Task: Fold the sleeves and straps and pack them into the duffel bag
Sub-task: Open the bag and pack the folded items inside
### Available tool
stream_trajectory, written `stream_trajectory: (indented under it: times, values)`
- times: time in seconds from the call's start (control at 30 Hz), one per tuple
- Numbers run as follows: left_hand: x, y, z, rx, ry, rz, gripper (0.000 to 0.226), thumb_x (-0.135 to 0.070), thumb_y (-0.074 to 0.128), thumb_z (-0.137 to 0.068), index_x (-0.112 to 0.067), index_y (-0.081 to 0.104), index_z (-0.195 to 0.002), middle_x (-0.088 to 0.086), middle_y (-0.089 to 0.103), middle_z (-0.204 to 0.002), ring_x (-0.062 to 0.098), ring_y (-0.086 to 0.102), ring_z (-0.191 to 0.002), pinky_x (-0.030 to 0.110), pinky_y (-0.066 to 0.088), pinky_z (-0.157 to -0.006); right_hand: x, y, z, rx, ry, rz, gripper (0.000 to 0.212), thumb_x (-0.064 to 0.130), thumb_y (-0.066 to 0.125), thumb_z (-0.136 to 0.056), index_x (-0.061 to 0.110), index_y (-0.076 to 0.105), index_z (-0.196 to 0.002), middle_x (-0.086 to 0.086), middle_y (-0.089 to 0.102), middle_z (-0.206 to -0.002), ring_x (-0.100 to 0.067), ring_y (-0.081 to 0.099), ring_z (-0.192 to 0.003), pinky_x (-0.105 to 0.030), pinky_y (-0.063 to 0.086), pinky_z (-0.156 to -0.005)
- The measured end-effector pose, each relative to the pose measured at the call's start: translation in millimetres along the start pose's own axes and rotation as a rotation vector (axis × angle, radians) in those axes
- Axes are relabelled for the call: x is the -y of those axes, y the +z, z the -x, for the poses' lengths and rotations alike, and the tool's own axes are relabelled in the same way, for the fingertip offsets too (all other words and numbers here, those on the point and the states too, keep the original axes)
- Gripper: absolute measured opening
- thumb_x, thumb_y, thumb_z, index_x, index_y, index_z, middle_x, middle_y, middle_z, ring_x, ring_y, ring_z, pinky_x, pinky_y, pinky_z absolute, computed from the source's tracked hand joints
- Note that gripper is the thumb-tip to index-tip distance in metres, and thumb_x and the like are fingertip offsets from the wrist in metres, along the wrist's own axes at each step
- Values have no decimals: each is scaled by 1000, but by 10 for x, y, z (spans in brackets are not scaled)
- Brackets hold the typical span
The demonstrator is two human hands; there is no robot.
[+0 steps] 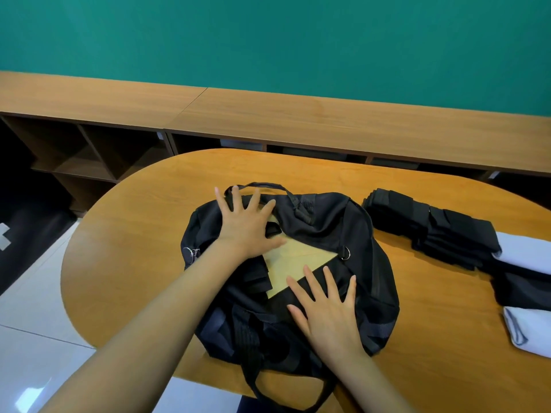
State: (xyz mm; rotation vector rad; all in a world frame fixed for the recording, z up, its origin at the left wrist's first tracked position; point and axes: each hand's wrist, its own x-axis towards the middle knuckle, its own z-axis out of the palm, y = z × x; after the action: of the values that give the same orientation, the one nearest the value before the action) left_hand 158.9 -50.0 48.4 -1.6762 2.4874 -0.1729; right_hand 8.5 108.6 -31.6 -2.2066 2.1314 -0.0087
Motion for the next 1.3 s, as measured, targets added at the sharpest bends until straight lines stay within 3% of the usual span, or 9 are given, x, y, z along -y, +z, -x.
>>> stream_trajectory:
  times: [0.13,0.3,0.67,0.73,0.8,0.87,0.97,1.13,1.3]
  values:
    - [-146,170,197,75,-142,138,104,-78,54,-75,-37,-1,-155,7,-14,-163,57,-14,-140,77,-6,-105,-33,-35,24,7,26,-8,54,56,27,-94,37,54,-137,-3,53,-144,-42,48,-131,-75,25,-102]
    - [-282,240,332,59,-112,229,104,-71,60,-77,-35,2,-155,4,-12,-163,55,-10,-142,70,10,-112,-125,-5,171,6,59,-3,54,57,27,-94,37,54,-137,-2,52,-145,-44,47,-131,-76,26,-102]
    - [-608,161,208,87,-74,246,103,-67,61,-78,-33,2,-155,4,-5,-163,55,-9,-142,72,9,-111,-457,-113,271,72,32,25,52,58,27,-94,39,56,-132,1,57,-140,-41,52,-127,-74,21,-103]
    - [-610,154,214,94,-76,262,101,-67,59,-80,-34,2,-155,4,-6,-163,54,-10,-142,72,8,-111,-546,-282,283,-2,-19,-20,53,61,25,-94,39,59,-128,5,59,-137,-33,55,-126,-68,21,-109]
    - [-591,118,206,107,-84,297,98,-68,57,-81,-36,2,-155,2,-7,-164,53,-10,-143,72,5,-111,-704,-593,231,-145,-30,-182,54,61,25,-95,37,59,-130,13,54,-140,-17,49,-130,-49,28,-114]
    - [-604,8,179,127,-110,318,94,-69,53,-84,-36,2,-155,3,-8,-164,53,-11,-143,72,-1,-110,-975,-935,80,-297,26,-358,45,56,36,-97,34,61,-128,17,55,-135,-8,44,-127,-35,36,-107]
    - [-762,-247,120,49,-104,273,86,-68,45,-90,-32,3,-156,8,-9,-164,53,-12,-143,72,-7,-109,-1506,-1302,-339,-407,129,-419,35,43,52,-97,27,61,-127,11,58,-130,-13,45,-124,-37,40,-101]
    - [-1343,-679,-175,-95,89,507,71,-61,40,-95,-29,16,-154,3,7,-164,35,-1,-150,63,-7,-115,-2210,-1540,-1184,-143,321,-535,49,38,62,-95,19,50,-138,-2,51,-144,-25,46,-131,-38,41,-100]
    - [-1943,-712,-889,95,136,701,88,-66,45,-92,-19,9,-156,3,15,-163,25,12,-149,57,-4,-117,-2476,-1581,-1675,278,386,-723,68,42,67,-90,16,40,-147,-9,42,-149,-26,41,-135,-36,34,-103]
